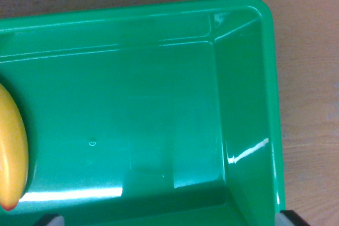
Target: Pick fruit
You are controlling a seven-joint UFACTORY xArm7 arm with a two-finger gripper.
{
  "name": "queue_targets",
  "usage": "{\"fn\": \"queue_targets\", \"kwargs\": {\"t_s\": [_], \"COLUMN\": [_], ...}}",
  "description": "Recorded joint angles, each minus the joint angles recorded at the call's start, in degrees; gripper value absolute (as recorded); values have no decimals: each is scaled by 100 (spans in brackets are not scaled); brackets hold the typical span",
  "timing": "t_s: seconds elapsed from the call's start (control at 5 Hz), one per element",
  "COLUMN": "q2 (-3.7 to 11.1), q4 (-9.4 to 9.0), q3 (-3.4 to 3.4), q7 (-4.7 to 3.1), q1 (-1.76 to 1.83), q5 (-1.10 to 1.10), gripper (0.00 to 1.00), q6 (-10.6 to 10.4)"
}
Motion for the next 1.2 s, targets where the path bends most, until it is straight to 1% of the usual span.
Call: {"fn": "queue_targets", "kwargs": {"t_s": [0.2,0.4,0.6,0.8,1.0,1.2], "q2": [0,56,56,119,119,188], "q4": [0,-116,-116,-247,-247,-390], "q3": [0,31,31,66,66,105], "q7": [0,4,4,8,8,13], "q1": [0,40,40,86,86,136], "q5": [0,15,15,33,33,52], "gripper": [0,0,0,0,0,0], "q6": [0,-176,-176,-375,-375,-592]}}
